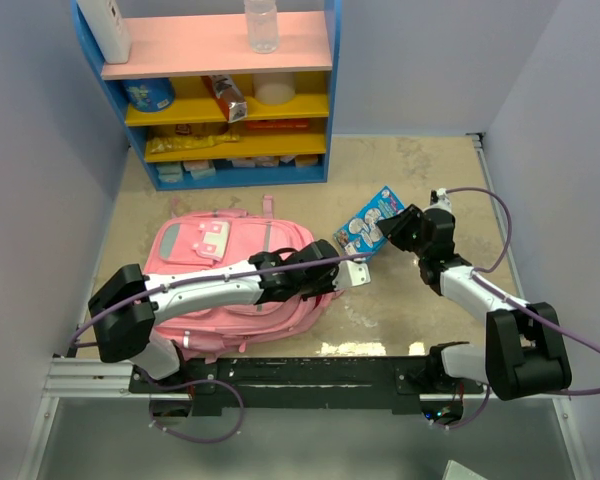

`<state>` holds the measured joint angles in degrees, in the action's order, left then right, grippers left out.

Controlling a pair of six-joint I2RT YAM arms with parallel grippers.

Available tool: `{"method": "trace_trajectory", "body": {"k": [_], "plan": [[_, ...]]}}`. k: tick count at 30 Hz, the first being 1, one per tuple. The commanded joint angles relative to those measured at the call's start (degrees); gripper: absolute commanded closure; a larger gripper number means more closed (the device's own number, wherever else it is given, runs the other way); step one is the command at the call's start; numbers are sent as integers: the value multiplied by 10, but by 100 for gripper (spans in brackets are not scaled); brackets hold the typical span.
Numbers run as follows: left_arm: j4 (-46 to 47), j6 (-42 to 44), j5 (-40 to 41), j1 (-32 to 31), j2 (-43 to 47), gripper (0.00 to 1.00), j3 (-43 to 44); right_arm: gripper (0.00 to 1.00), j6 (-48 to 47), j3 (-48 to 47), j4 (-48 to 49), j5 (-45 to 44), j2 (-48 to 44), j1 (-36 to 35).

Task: Pack the student bag
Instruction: Pick up the book from the center of the board, then place the book in the student bag.

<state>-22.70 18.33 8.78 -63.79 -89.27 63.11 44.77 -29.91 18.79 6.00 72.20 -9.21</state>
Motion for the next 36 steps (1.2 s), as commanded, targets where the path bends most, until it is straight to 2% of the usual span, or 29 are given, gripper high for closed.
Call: {"method": "trace_trajectory", "body": {"k": [1,9,18,22,28,36], "plan": [[20,11,32,-5,-1,100,-4,100,-6,-28,18,11,-34,2],[12,46,62,10,20,100,14,100,0,-45,-25,46,-100,17],[-25,94,19,97,95,100,82,100,43,-24,-10,178,-149,19],[-44,111,-13,137,130,100,104,100,80,-9,44,224,-168,17],[-87,114,-85,146,137,100,141,100,164,1,170,260,-156,-4],[-103,116,-126,151,135,100,163,100,186,-25,218,224,-65,-97]]}}
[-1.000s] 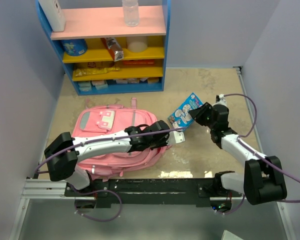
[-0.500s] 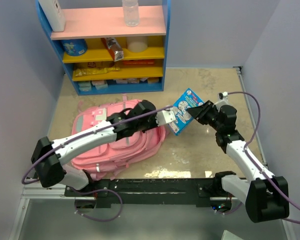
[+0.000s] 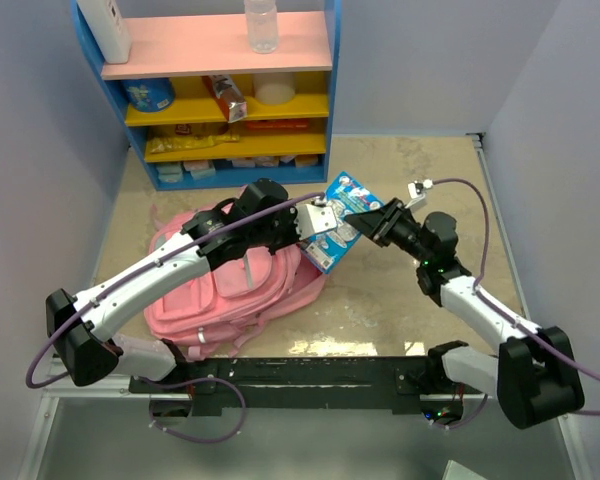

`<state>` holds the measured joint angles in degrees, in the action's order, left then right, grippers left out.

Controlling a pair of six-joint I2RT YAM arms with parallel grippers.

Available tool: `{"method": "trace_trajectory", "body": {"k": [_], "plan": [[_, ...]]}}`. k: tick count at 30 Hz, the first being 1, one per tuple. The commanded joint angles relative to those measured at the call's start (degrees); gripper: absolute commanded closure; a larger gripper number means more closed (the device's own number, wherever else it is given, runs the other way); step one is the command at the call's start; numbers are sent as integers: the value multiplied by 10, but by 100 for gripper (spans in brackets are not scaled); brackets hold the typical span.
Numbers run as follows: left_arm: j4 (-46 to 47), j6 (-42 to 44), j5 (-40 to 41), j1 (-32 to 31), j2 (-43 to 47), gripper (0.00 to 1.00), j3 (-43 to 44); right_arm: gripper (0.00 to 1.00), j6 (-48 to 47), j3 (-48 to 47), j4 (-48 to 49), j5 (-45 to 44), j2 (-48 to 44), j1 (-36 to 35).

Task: Pack the student bag
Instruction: Place the book in the student bag.

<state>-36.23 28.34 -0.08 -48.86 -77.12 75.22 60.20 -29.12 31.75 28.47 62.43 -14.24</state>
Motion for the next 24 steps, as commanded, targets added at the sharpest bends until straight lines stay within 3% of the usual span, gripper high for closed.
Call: {"method": "trace_trajectory", "body": {"k": [1,12,21,22,23,24], "plan": [[31,16,-38,1,14,100,42,100,31,-37,93,-5,43,-57],[27,16,-57,3,10,100,51,100,41,-80,147,-48,197,-170],[2,14,-120,3,-2,100,86,100,-39,-254,16,-3,356,-211],[0,14,-125,3,-2,100,86,99,-52,-268,-4,-7,363,-217],[-1,14,-131,3,-3,100,85,85,-77,-282,-19,-9,374,-220],[-2,14,-135,3,-3,100,82,79,-88,-299,-55,-11,376,-221]]}}
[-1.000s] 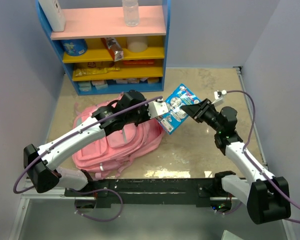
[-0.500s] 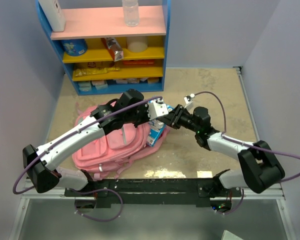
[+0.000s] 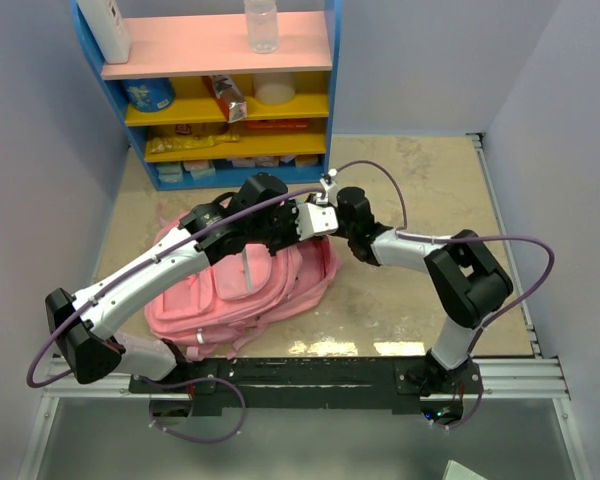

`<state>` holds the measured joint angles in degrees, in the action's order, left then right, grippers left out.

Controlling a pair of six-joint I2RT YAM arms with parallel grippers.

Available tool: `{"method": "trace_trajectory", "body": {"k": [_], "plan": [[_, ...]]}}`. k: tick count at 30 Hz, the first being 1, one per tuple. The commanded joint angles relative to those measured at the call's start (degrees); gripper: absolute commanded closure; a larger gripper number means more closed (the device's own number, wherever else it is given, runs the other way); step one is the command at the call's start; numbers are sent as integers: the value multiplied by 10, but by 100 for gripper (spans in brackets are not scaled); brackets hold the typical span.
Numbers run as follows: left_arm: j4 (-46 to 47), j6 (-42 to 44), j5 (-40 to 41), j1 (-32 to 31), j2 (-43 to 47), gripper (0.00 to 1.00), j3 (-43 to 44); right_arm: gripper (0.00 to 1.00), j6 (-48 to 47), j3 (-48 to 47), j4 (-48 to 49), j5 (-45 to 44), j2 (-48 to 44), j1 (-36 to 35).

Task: Pack the student bag
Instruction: Place the book in the student bag.

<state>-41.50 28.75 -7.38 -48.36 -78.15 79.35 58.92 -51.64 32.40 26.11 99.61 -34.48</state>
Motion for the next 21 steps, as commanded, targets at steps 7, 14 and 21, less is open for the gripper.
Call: {"method": "trace_trajectory", "body": {"k": [7,14,21], "plan": [[48,13,-72,-2,17,100,17,2,-171,-41,-164,-40,-47,-18],[36,17,-92,-2,18,100,22,20,-176,7,-156,-154,-87,-19],[29,19,-111,-2,14,100,25,36,-176,-64,-153,-157,-36,-82]]}}
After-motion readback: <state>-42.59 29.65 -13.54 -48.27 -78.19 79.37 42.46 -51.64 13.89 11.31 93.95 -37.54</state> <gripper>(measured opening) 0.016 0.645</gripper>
